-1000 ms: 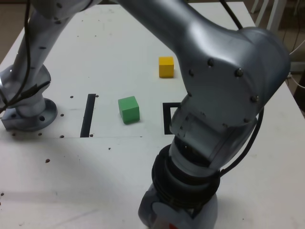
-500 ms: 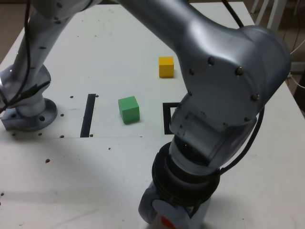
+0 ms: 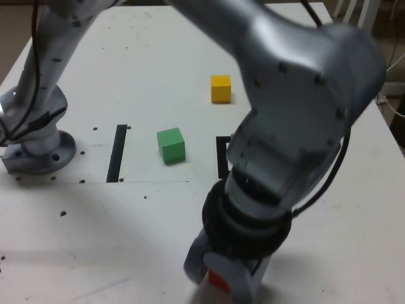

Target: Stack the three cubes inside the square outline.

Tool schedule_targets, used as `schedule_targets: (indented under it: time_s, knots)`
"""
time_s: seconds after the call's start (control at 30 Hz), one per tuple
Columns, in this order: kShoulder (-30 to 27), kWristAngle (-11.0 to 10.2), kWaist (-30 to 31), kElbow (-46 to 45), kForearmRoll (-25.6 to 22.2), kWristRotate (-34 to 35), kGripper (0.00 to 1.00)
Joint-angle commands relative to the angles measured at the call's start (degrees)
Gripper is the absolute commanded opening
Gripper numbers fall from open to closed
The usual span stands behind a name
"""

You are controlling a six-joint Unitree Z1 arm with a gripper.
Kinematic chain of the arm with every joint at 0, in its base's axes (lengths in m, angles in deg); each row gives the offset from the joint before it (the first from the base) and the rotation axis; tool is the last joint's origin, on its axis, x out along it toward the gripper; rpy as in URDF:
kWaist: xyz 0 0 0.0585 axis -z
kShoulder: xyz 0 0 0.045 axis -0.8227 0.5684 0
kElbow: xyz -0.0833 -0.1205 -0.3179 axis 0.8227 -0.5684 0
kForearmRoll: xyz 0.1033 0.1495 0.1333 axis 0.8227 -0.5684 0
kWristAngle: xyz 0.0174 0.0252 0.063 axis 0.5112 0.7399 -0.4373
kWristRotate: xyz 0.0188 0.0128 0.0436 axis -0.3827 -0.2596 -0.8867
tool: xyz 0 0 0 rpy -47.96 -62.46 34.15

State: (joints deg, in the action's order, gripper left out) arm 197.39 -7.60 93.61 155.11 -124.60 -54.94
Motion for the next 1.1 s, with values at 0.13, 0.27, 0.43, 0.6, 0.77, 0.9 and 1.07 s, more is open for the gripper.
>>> schedule_targets:
  time_s: [0.13, 0.27, 0.43, 0.6, 0.77, 0.9, 1.07]
  knots:
    - [-2.40, -0.59, -3.87, 0.16, -2.72, -0.72, 0.29]
    - [-3.38, -0.26, -6.79, -0.41, -3.76, -1.13, 0.29]
    - [-5.03, -0.10, -11.09, -2.05, -3.97, -2.62, 0.29]
    - [-6.89, -0.47, -15.75, -4.42, -3.56, -4.39, 0.29]
    - [-8.56, -0.61, -20.11, -7.04, -2.31, -5.84, 0.29]
    - [-9.71, -0.29, -23.67, -9.04, -0.72, -7.05, 0.29]
    - [-10.52, 0.81, -27.52, -11.89, 1.65, -8.87, 0.29]
